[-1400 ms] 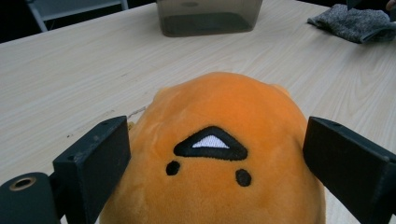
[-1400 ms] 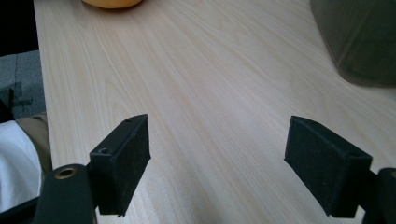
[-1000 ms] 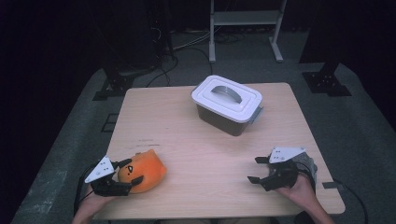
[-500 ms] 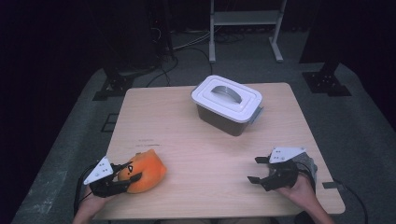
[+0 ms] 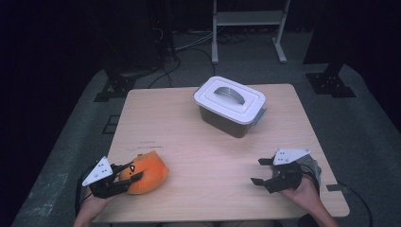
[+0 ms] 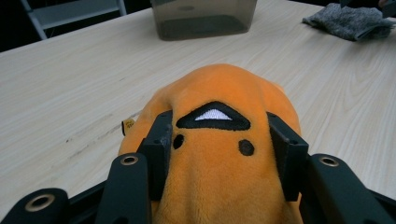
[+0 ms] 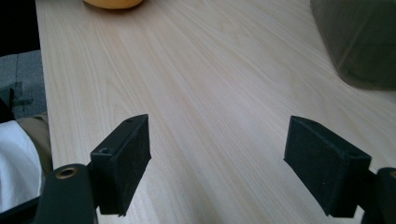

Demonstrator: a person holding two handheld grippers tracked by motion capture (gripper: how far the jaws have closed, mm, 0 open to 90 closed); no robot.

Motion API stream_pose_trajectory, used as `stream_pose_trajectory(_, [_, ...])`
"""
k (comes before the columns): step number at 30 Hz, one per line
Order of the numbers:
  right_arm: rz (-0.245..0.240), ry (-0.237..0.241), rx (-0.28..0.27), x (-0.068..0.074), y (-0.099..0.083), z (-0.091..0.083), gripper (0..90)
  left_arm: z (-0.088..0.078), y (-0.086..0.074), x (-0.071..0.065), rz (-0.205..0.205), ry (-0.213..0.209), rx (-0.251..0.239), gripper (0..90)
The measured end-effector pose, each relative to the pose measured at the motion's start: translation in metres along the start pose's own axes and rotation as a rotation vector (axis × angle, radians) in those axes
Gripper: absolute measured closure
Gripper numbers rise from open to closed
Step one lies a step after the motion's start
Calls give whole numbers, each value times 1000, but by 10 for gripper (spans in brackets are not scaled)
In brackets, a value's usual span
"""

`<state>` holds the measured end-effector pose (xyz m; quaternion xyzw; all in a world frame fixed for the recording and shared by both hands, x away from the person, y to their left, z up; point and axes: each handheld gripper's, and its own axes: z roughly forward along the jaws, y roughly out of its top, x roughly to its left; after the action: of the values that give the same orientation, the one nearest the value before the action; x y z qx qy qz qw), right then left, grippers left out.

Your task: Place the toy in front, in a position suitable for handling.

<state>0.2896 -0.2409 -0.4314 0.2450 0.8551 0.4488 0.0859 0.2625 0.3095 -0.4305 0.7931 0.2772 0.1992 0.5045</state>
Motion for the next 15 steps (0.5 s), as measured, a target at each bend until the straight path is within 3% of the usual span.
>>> stream_pose_trajectory(9, [7, -3, -10, 0, 0, -2, 216, 14, 24, -9, 46, -46, -40, 515])
stream_pose_trajectory(15, [9, -13, -24, -3, -1, -6, 216, 44, 52, -25, 107, -122, -62, 515])
